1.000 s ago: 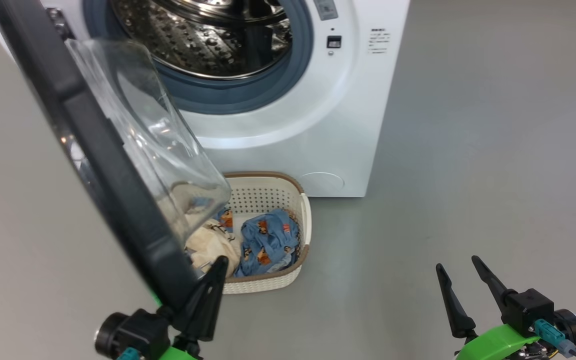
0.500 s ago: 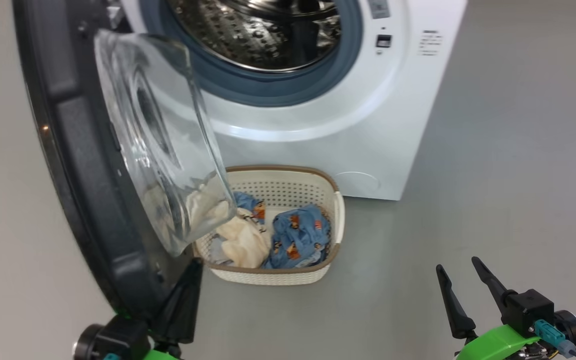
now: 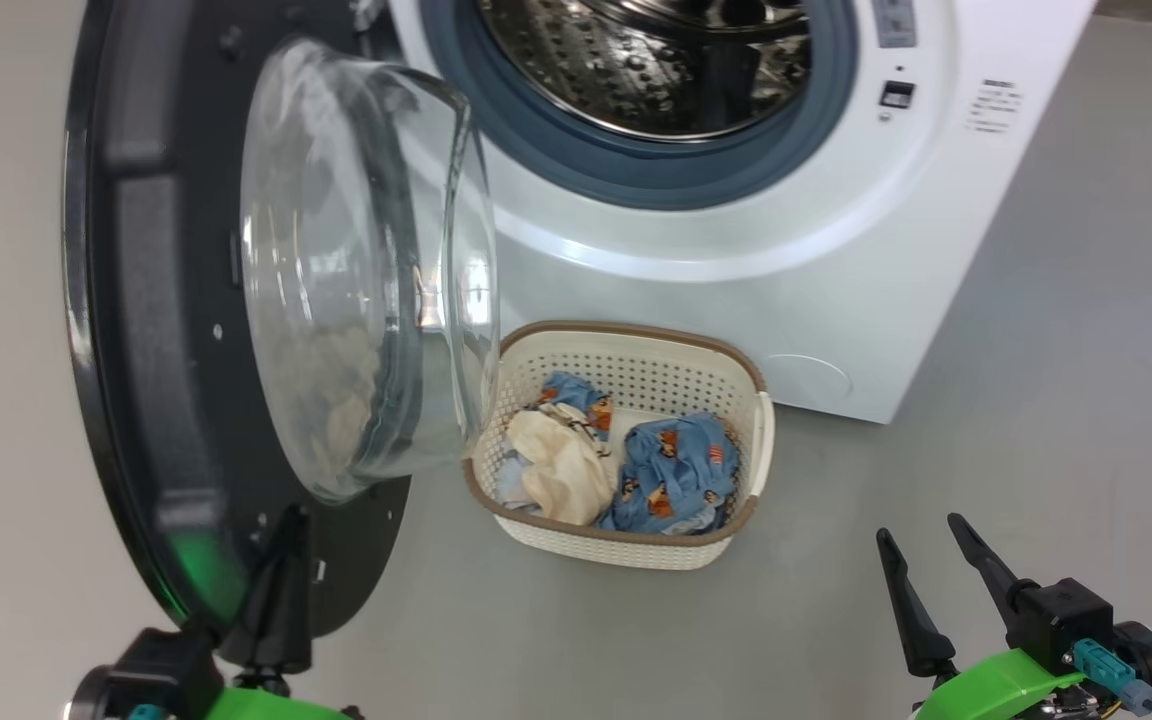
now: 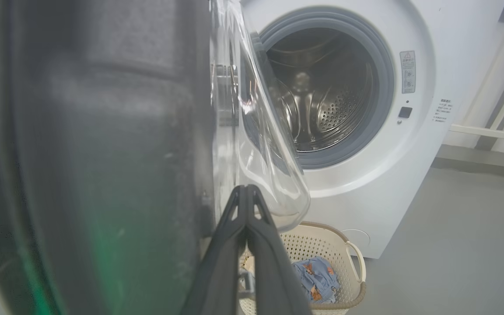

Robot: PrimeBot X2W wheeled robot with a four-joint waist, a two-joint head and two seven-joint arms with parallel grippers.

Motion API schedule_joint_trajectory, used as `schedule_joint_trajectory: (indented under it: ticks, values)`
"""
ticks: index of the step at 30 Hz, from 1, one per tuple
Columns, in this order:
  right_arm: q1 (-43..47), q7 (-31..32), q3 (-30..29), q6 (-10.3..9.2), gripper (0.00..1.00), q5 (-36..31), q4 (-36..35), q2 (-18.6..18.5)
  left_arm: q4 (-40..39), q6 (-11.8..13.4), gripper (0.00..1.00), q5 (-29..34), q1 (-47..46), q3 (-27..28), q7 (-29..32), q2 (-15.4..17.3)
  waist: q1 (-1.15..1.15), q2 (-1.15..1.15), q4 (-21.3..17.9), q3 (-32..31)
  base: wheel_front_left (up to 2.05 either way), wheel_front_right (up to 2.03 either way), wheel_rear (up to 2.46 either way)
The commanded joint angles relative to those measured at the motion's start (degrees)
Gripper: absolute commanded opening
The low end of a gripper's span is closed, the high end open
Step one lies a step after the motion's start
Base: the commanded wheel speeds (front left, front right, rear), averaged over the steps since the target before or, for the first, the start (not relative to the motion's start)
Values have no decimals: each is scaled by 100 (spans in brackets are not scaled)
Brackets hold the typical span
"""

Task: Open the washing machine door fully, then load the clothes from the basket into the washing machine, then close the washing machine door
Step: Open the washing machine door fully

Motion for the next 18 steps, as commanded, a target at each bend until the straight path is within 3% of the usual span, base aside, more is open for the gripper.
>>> schedule_joint_trajectory:
  ticks: [1, 9, 18]
  values:
    - [-97, -69, 126, 9, 100, 83, -122, -36, -109, 70, 0, -50, -97, 319, -22, 118, 0, 0, 114, -29, 0, 0, 0]
    - [-96, -69, 194, 9, 100, 93, -102, -54, 203, 92, 0, -152, -227, 755, -22, 203, 0, 0, 203, -80, 0, 0, 0]
    - [-216, -69, 332, 9, 100, 78, -74, -196, 735, 23, 0, -333, -725, 1358, -22, 734, 0, 0, -8, 89, 0, 0, 0]
